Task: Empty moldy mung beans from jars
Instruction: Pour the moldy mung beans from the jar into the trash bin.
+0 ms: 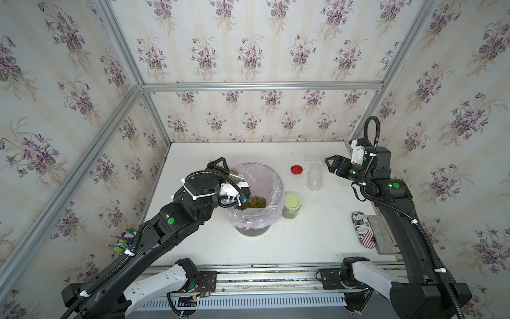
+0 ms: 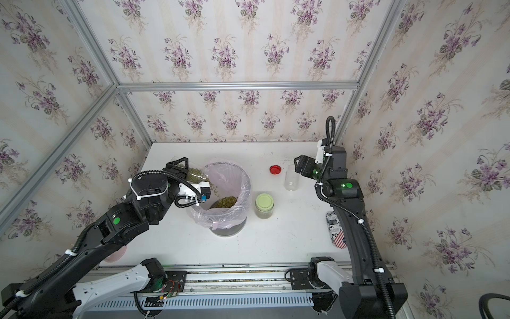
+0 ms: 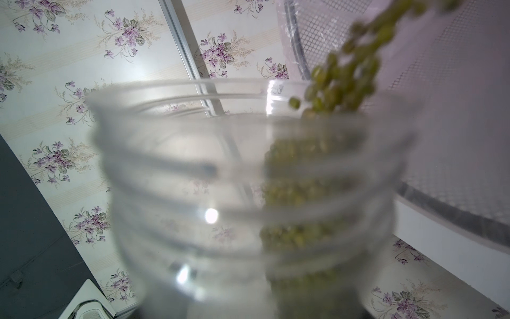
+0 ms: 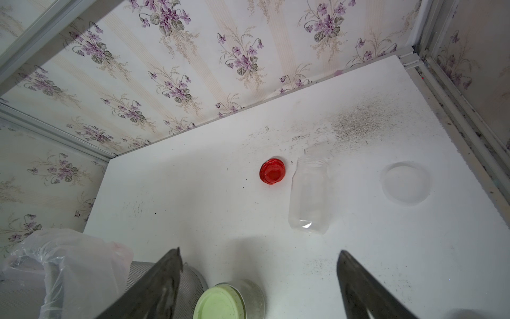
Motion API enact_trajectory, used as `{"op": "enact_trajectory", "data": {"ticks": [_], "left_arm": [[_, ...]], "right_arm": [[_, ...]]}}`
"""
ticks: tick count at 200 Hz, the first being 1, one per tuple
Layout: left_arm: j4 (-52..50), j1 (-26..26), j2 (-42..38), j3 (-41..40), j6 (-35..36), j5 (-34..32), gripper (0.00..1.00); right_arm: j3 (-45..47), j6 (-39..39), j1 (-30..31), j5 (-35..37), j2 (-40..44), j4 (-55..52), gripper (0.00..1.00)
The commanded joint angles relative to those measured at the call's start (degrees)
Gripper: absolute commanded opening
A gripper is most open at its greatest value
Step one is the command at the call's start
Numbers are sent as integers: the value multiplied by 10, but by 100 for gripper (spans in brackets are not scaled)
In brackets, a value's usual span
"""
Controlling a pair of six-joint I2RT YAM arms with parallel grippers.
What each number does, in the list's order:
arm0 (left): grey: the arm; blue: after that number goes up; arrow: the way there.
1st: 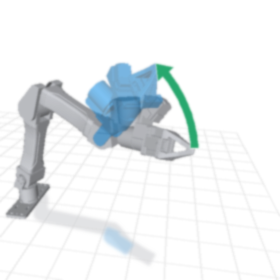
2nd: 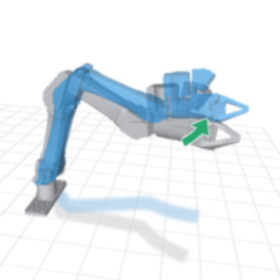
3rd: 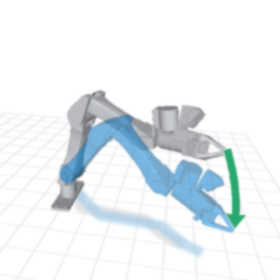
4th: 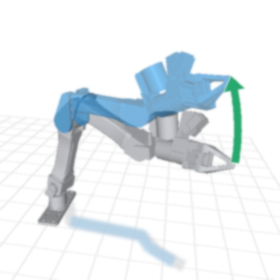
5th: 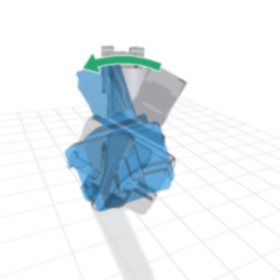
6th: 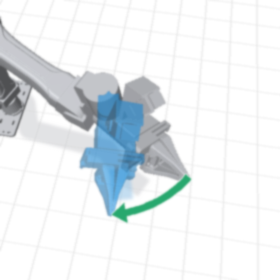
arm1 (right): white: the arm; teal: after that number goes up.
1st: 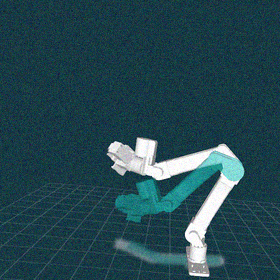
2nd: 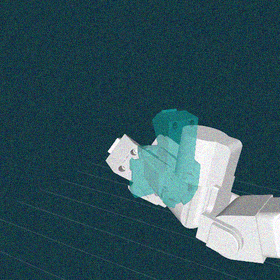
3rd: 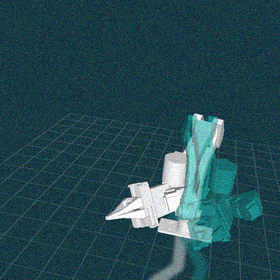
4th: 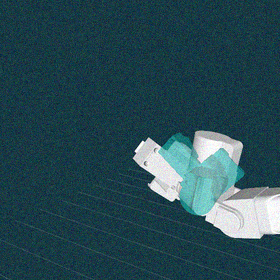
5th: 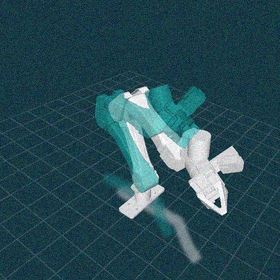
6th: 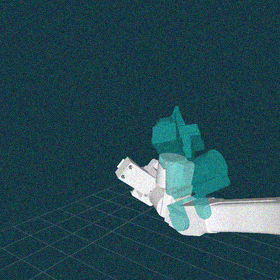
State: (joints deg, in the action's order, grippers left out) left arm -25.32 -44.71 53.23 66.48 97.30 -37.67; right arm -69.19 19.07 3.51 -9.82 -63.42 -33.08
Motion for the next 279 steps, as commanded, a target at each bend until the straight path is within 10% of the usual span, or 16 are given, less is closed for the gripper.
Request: {"op": "enact_trajectory", "data": {"ticks": [1,279], "left_arm": [[17,-1,-1,6,23,-5,49],[17,-7,1,3,33,-9,49]], "right_arm": [[1,-4,1,4,3,9,85],[5,-3,0,5,8,13,86]]}}
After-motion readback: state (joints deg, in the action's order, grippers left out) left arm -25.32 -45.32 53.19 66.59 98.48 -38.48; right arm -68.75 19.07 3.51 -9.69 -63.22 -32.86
